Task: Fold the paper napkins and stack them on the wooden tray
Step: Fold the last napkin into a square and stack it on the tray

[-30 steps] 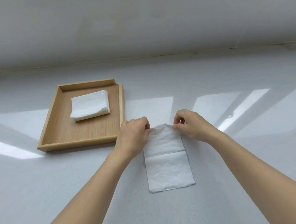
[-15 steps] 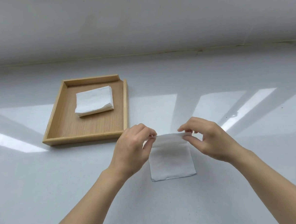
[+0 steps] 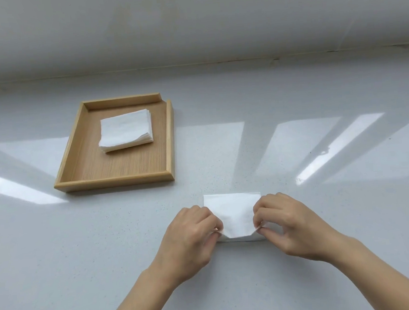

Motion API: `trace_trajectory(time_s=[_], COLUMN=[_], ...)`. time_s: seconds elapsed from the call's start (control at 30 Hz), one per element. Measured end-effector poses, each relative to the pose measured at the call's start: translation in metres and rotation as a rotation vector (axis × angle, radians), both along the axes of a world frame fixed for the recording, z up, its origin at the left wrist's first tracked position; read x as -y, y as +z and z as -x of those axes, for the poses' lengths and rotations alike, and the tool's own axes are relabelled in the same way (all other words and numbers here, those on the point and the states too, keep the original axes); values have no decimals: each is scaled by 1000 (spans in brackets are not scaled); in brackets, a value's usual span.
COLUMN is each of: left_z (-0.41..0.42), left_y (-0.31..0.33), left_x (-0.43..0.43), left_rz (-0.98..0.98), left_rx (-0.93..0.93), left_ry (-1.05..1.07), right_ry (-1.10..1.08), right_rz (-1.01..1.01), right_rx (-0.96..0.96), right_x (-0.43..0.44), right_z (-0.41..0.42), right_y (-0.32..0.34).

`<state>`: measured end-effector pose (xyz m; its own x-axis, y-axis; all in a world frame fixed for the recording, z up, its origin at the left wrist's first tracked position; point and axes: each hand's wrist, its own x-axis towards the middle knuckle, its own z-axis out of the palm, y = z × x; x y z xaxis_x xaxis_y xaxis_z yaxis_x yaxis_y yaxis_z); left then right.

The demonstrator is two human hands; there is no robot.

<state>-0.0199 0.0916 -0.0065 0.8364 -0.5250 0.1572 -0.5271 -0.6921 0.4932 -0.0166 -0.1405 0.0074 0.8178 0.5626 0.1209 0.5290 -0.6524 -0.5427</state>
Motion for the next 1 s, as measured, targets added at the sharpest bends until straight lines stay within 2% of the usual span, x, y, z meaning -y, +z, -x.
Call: trace_trajectory(time_s=[0.13,0.23,0.43,0.57,0.73,0.9,1.0], left_z=[6,5,-20,-42,-49,-46,-41], left_y=[-5,-2,5,8,2,2,-1], left_x=[-3,-2,5,12,15,19,19], left_rz=[-53,-12,231,258,192,100,125], left_rx=[-39,-63,-232,-345,-411,-354,-288], left_ry=[-21,51,465,616,664,657,630], right_ry=[31,45,19,0,-42,-59,-56], right_rz=[87,122,144,132,103,77,72], right_rx=[24,21,2,-20,-50,-66,-76], right_x=[3,4,3,0,0,0,0], right_z=[3,5,7,7,10,10,11], right_y=[-9,-11,-10,-8,-9,-12,-12])
